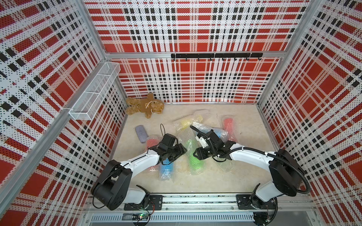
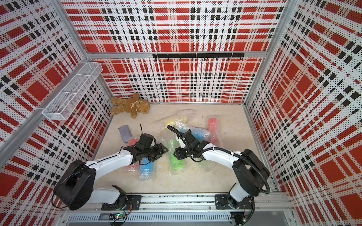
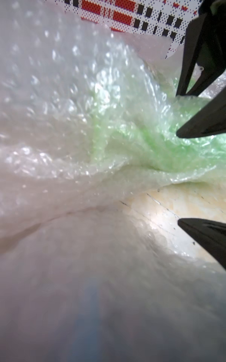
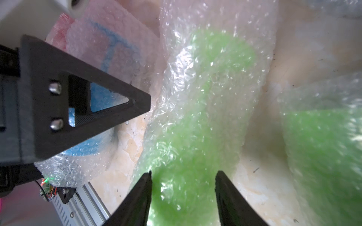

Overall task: Unpack wine glasses from bubble wrap
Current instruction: Unwrap the bubble wrap at the center of the board.

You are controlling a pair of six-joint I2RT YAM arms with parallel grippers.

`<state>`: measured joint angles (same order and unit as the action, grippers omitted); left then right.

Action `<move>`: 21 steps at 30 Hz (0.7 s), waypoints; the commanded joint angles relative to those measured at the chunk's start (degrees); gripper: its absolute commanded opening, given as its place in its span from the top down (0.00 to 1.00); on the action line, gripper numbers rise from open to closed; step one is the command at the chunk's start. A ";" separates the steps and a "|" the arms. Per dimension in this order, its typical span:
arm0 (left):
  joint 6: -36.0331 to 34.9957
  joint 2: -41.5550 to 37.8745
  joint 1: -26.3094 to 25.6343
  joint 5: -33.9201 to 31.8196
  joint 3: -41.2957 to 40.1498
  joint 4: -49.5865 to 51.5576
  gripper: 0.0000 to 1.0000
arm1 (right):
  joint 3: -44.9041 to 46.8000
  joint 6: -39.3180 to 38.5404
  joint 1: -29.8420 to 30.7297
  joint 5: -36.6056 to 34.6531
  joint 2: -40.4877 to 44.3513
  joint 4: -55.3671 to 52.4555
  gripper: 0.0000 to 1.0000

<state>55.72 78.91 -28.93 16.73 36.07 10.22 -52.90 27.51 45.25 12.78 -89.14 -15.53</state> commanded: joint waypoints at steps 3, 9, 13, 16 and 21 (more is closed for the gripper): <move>0.13 -0.36 1.09 0.24 -2.31 -1.80 0.37 | 2.20 0.14 0.01 -2.80 -0.80 -2.16 0.46; -0.19 2.98 0.61 0.84 -1.29 -3.66 0.41 | 2.45 0.45 0.01 -2.26 -0.68 -1.26 0.47; -0.74 5.61 -1.26 1.00 1.03 -4.23 0.42 | 2.38 0.57 0.01 -1.36 -0.94 -0.84 0.47; -0.84 7.98 -2.97 1.38 2.35 -4.74 0.45 | 2.02 0.64 0.01 -1.27 -0.64 -0.84 0.47; -0.82 10.35 -3.08 3.65 2.77 -7.07 0.74 | 0.19 0.41 0.01 -1.24 0.02 -1.70 0.38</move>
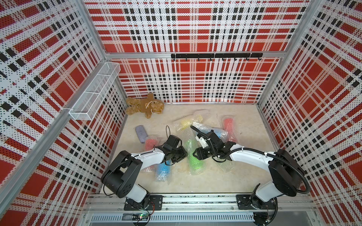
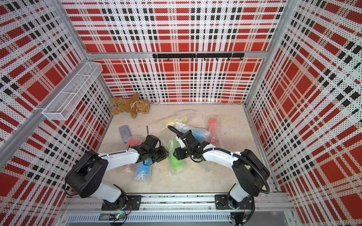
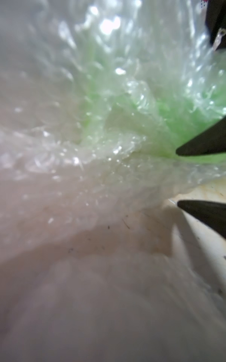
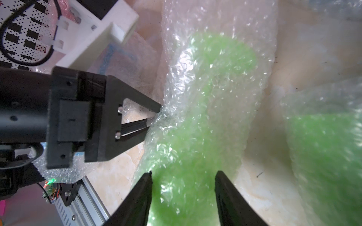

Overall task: Unpack wine glasses from bubble wrap
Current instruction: Unwrap the bubble wrap at the center of the board.

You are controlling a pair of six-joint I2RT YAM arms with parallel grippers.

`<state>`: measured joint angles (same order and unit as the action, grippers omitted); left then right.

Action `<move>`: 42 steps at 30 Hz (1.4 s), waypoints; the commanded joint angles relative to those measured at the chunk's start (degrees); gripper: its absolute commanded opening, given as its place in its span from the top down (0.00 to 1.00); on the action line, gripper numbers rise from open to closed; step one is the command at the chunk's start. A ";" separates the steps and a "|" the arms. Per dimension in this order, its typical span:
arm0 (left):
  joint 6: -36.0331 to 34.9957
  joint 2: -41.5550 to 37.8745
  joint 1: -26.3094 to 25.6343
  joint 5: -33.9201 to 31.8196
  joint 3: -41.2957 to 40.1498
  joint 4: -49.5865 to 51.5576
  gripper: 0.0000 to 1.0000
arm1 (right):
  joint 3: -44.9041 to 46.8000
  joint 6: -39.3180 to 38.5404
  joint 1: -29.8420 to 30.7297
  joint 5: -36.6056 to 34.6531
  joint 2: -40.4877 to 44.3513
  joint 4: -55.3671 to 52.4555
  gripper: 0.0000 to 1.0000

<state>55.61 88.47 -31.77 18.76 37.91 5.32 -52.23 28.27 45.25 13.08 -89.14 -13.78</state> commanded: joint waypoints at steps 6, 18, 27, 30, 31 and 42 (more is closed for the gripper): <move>-0.27 0.43 -0.12 1.76 1.20 -3.15 1.00 | -4.33 1.79 -0.50 -0.25 -2.26 -2.32 0.26; 0.97 -3.74 -0.69 -0.02 2.37 -2.69 1.00 | -10.85 3.02 -1.13 2.17 -9.14 -0.48 0.33; -0.37 -4.53 -1.09 -0.74 3.75 -1.65 1.00 | -11.93 1.98 -1.13 0.35 -12.83 -1.34 0.66; -1.16 -4.37 -0.93 -1.44 3.67 -0.64 1.00 | -11.81 1.46 -1.29 -1.46 -12.47 -1.33 0.90; -1.42 -4.29 -0.78 -1.59 3.51 -0.32 1.00 | -11.72 1.33 -1.39 -1.64 -12.31 -1.21 0.94; -5.22 -7.20 3.99 -2.48 -1.48 3.47 1.00 | -6.95 1.01 -6.20 0.50 -9.84 1.82 1.00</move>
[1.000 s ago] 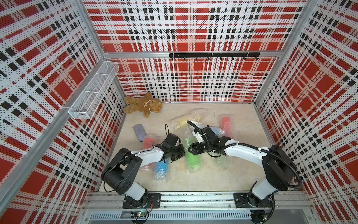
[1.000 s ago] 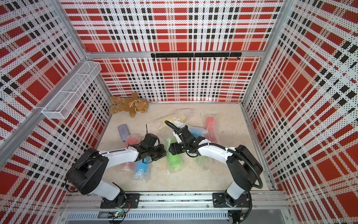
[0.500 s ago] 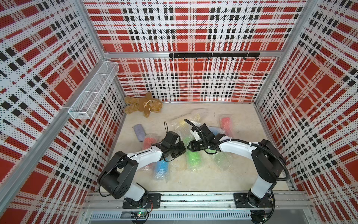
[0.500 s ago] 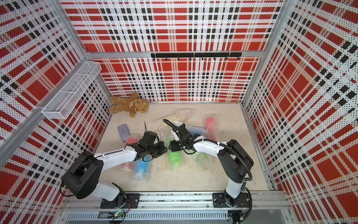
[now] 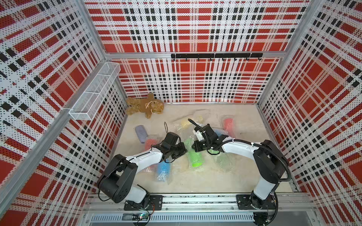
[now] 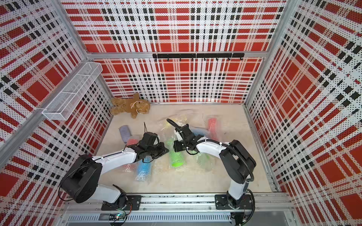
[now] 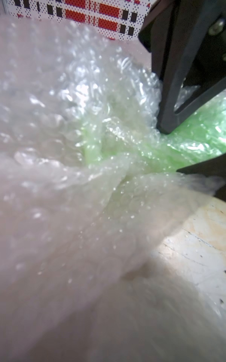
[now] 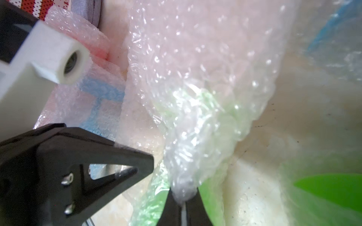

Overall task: Unpack wine glasses from bubble wrap
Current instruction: Unwrap the bubble wrap at the center of the board.

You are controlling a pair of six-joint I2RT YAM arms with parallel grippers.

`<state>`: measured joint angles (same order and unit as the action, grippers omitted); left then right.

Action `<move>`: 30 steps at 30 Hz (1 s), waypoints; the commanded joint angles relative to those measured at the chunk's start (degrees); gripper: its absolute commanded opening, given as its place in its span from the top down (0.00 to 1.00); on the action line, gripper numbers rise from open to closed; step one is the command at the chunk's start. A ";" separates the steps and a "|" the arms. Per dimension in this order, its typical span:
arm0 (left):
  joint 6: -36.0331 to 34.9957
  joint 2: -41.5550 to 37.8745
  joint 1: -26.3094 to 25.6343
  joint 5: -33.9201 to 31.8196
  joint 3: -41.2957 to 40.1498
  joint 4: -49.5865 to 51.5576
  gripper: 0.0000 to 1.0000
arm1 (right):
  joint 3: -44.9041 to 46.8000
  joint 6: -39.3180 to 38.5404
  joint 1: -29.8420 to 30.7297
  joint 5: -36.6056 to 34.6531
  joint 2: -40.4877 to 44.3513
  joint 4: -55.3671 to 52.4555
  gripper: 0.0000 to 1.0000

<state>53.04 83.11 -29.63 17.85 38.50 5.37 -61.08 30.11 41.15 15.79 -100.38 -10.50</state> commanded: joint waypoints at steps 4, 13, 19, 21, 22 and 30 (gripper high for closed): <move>-4.00 -2.43 3.17 -1.78 -2.99 4.16 1.00 | 2.20 -1.90 -2.81 -2.27 1.19 -1.45 1.00; -6.67 -2.77 4.03 -3.31 -1.69 6.06 1.00 | 3.09 -2.65 -4.65 -0.84 1.48 -0.92 0.88; -7.99 -3.60 2.15 -3.11 0.62 6.32 1.00 | 2.57 -3.44 -3.88 -3.72 8.43 -3.99 0.41; -8.79 -4.14 1.67 -3.81 1.42 7.12 1.00 | 1.92 -4.63 -3.00 -5.81 10.76 -6.28 0.40; -9.44 -4.34 1.53 -4.16 2.02 7.64 1.00 | 1.66 -5.16 -2.54 -5.83 11.64 -7.16 0.41; -14.04 -4.45 1.64 -5.70 5.42 12.43 1.00 | -3.82 -5.65 5.91 -2.30 7.46 -9.23 0.53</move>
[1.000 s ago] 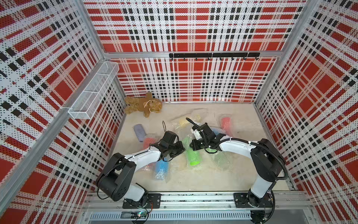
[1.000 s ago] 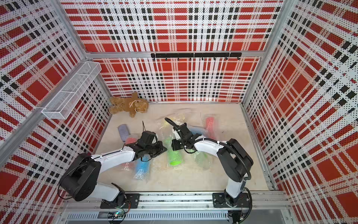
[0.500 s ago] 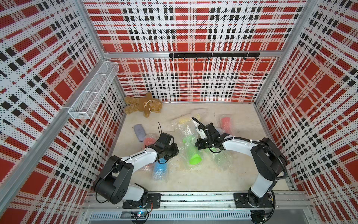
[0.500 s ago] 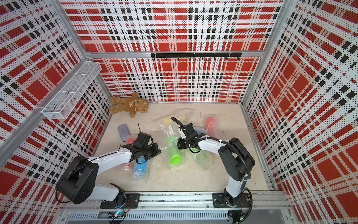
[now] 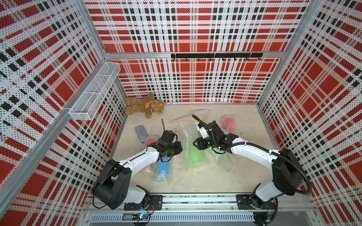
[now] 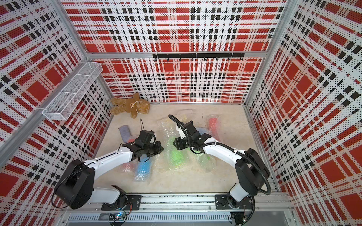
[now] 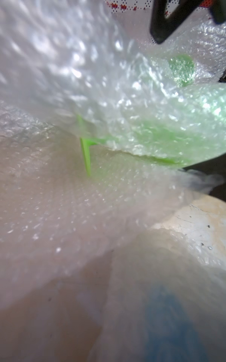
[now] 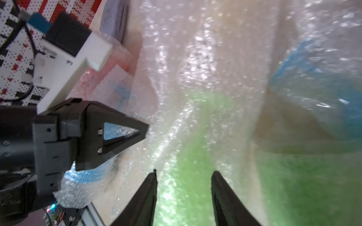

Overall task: Unpack wine glasses from bubble wrap
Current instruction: Unwrap the bubble wrap at the center of the board.

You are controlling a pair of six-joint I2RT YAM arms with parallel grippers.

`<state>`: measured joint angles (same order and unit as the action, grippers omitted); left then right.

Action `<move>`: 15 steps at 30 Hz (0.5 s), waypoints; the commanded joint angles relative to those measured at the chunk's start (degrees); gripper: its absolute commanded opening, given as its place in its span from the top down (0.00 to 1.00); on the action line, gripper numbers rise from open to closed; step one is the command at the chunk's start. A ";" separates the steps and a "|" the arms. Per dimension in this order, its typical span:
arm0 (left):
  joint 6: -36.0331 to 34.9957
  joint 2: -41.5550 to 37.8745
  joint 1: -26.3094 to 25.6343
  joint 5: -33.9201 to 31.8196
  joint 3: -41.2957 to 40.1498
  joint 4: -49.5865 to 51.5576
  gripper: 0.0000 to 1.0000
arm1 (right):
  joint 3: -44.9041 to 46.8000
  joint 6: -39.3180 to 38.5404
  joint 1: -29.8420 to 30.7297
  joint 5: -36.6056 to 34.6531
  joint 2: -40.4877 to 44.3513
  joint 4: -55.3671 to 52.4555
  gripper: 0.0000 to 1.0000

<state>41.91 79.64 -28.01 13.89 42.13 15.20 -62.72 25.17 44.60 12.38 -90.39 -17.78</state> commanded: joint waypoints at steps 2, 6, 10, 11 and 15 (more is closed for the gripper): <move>-3.47 -1.02 0.38 -1.59 2.33 3.39 1.00 | -3.16 0.06 3.43 1.46 -3.95 -0.90 0.54; -4.70 -1.67 0.94 -1.26 3.13 5.24 1.00 | -2.75 0.59 3.48 -1.92 -6.32 -1.14 0.59; -6.32 -2.50 1.88 -1.39 3.66 7.89 1.00 | -1.05 0.62 2.16 -7.60 -7.20 -2.31 0.63; -6.85 -2.70 2.01 -1.32 3.69 8.50 1.00 | -0.23 0.89 1.47 -8.19 -6.85 -2.11 0.64; -8.78 -3.41 2.11 -1.65 3.85 10.90 1.00 | 3.87 2.30 -1.75 -7.84 -3.97 0.53 0.65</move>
<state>35.94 77.69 -26.30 13.13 44.51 23.00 -61.49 26.22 44.66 6.66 -96.40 -16.67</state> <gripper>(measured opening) 0.052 0.355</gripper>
